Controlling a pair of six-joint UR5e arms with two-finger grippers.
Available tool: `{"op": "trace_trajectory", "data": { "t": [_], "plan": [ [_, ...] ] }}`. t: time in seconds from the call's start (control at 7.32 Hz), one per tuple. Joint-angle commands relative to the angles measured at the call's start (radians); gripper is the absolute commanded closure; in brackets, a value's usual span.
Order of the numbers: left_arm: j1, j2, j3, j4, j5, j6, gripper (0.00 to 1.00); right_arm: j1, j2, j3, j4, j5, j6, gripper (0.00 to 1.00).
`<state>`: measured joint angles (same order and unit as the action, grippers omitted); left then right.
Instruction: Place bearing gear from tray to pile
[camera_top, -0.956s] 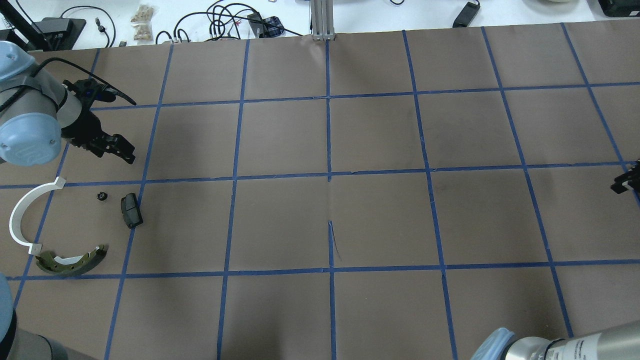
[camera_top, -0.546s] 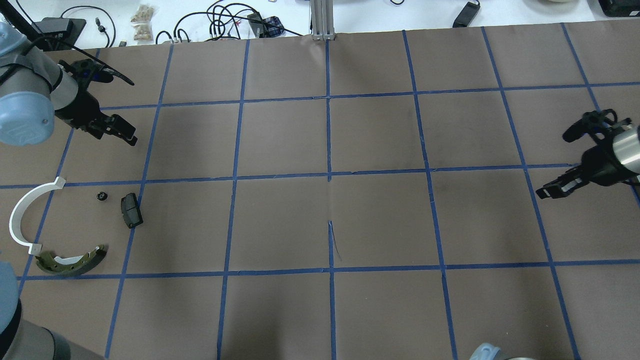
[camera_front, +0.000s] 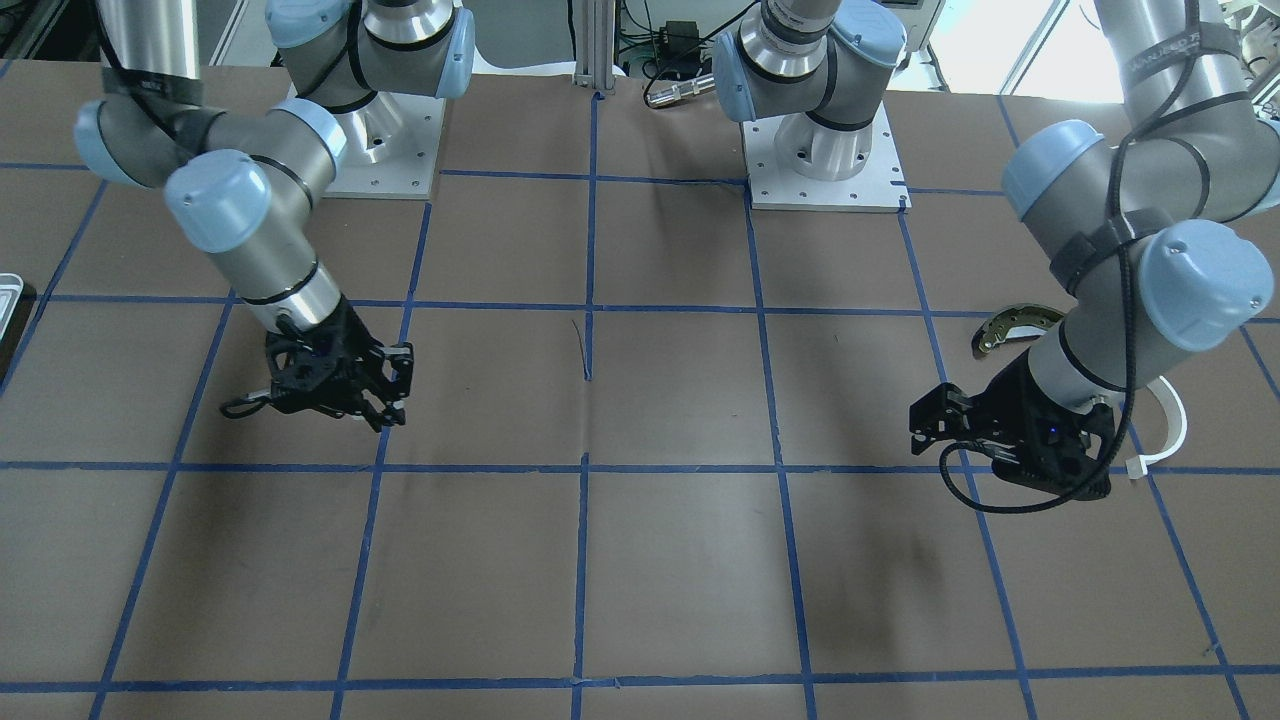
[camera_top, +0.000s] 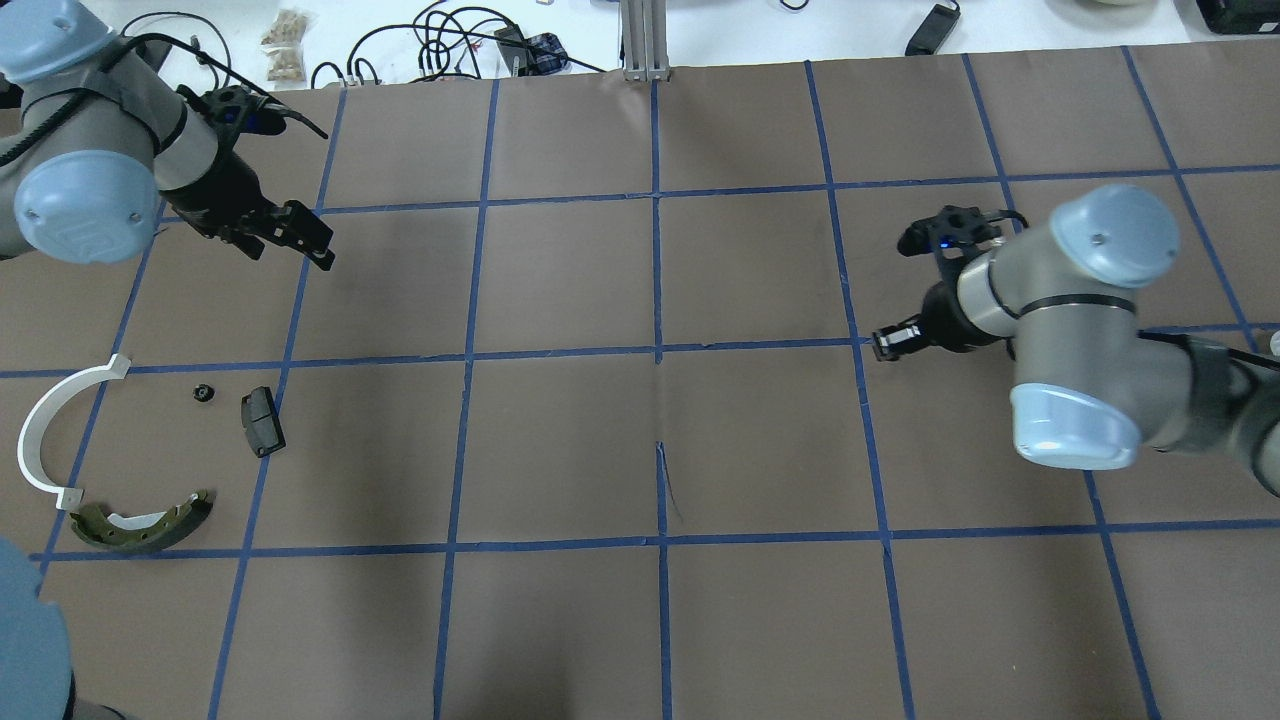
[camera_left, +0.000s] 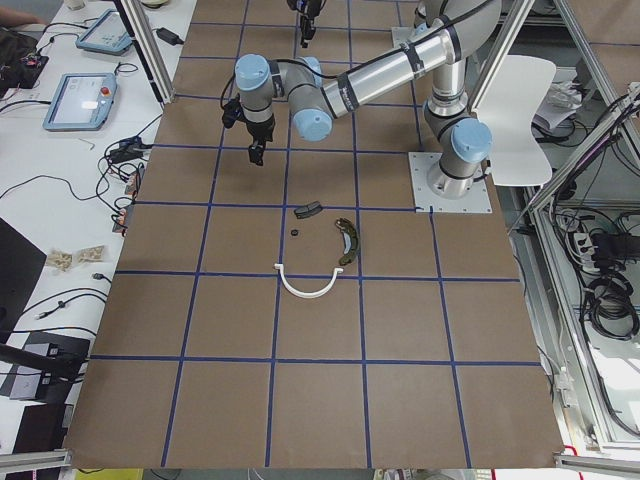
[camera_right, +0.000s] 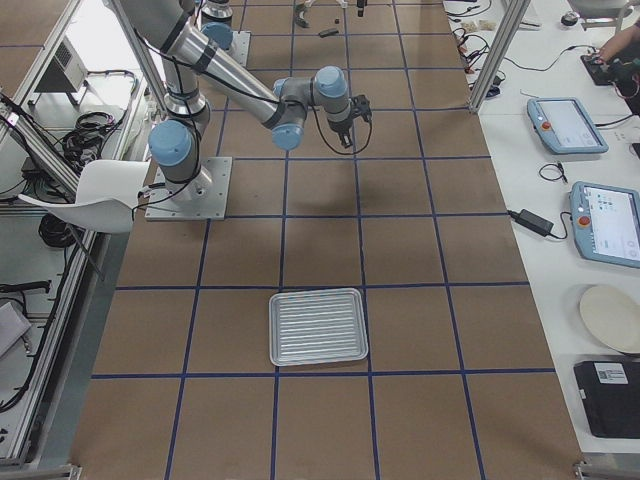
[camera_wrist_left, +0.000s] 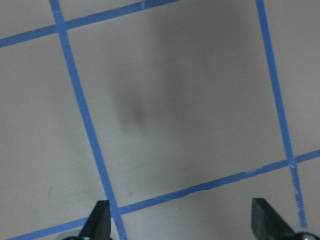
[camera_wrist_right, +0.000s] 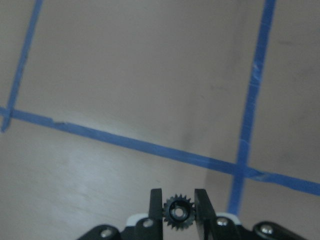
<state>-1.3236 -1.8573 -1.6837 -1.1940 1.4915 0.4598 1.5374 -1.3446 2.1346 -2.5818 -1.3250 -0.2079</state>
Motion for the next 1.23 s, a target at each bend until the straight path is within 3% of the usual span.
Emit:
{"op": "trace_trajectory", "data": {
  "t": [0.0,0.27,0.41,0.55,0.68,1.09],
  "plan": [
    [-0.078,0.009,-0.011,-0.026,-0.004,-0.189,0.02,0.233,0.150,-0.189,-0.028,-0.047,0.366,1.00],
    [-0.155,0.000,-0.011,-0.024,-0.007,-0.261,0.08,0.375,0.267,-0.315,-0.021,-0.144,0.487,1.00],
    [-0.183,-0.005,-0.010,-0.021,-0.011,-0.330,0.08,0.377,0.287,-0.320,-0.021,-0.146,0.493,0.79],
    [-0.200,-0.008,-0.011,-0.016,-0.007,-0.335,0.08,0.377,0.291,-0.318,-0.021,-0.161,0.492,0.20],
    [-0.201,-0.010,-0.011,-0.016,-0.011,-0.336,0.10,0.368,0.277,-0.326,0.036,-0.177,0.484,0.00],
    [-0.313,-0.025,-0.001,-0.009,-0.005,-0.536,0.14,0.207,0.086,-0.494,0.504,-0.189,0.420,0.00]
  ]
}}
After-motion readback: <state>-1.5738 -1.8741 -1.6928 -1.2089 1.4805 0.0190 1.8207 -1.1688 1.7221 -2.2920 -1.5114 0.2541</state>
